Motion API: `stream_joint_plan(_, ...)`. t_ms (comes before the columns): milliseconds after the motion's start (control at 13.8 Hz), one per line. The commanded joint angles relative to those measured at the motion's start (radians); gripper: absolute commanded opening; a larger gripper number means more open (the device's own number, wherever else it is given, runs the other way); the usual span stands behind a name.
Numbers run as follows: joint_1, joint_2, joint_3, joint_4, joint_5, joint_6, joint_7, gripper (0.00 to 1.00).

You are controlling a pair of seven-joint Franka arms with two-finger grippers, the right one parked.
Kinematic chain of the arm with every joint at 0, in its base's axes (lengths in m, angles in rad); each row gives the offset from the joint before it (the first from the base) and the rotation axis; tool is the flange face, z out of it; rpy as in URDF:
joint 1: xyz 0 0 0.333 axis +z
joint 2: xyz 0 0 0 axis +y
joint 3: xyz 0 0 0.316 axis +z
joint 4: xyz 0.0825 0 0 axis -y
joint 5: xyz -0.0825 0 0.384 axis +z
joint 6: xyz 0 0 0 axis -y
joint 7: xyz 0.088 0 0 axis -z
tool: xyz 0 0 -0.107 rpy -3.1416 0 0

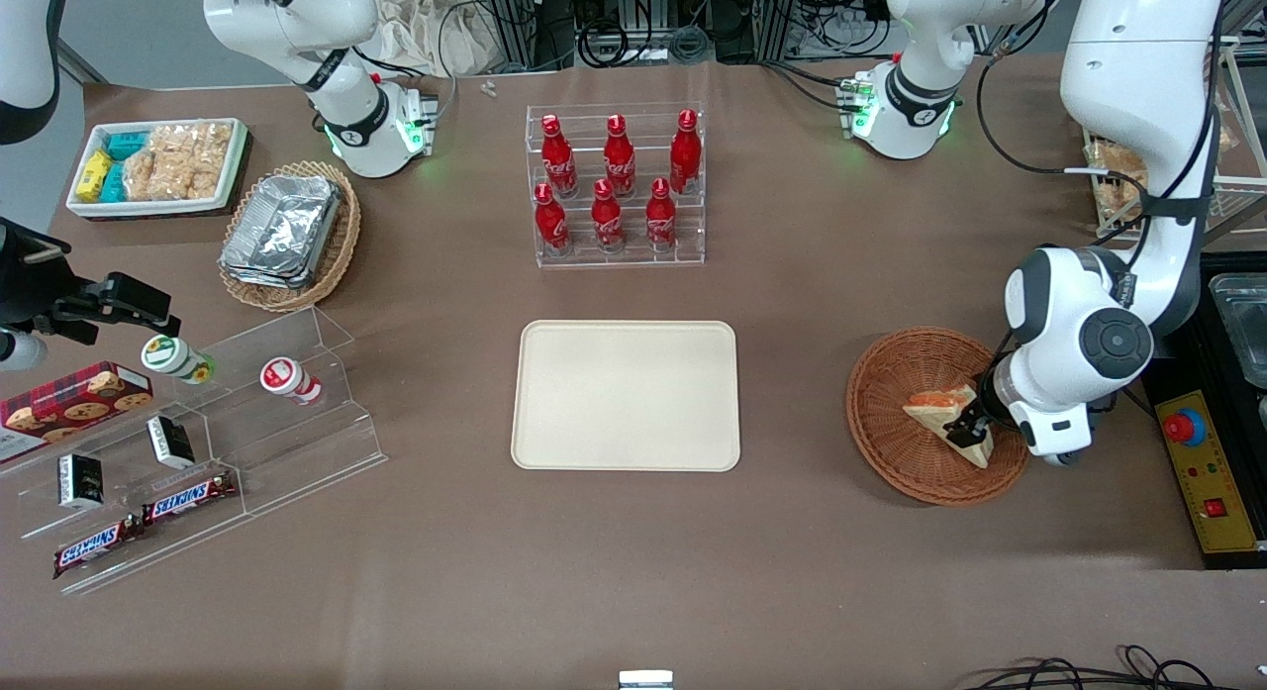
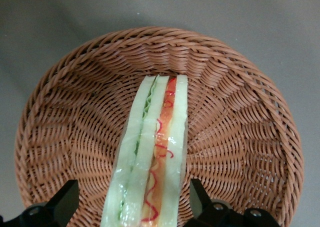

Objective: Place sandwich from basket to tray
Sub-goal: 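Close the left gripper on the triangular sandwich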

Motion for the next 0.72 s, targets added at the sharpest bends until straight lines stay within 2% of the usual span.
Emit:
stream_joint_plan(0,0.000,0.021,-0.001,-0.021,0.022,0.067,-0.051,0.65)
stream_joint_plan(72,0.000,0.032,-0.003,-0.016,0.022,0.068,-0.063,0.17)
stream_joint_plan(145,0.000,0.035,-0.003,-0.015,0.022,0.070,-0.065,0.00)
stream_joint_plan(361,0.000,-0.035,-0.001,-0.015,0.025,0.021,-0.047,0.00)
stream_joint_plan(578,-0.015,-0.140,-0.018,0.068,0.023,-0.273,0.045,0.00)
stream_joint_plan(651,-0.015,-0.161,-0.059,0.097,0.017,-0.356,0.080,0.00)
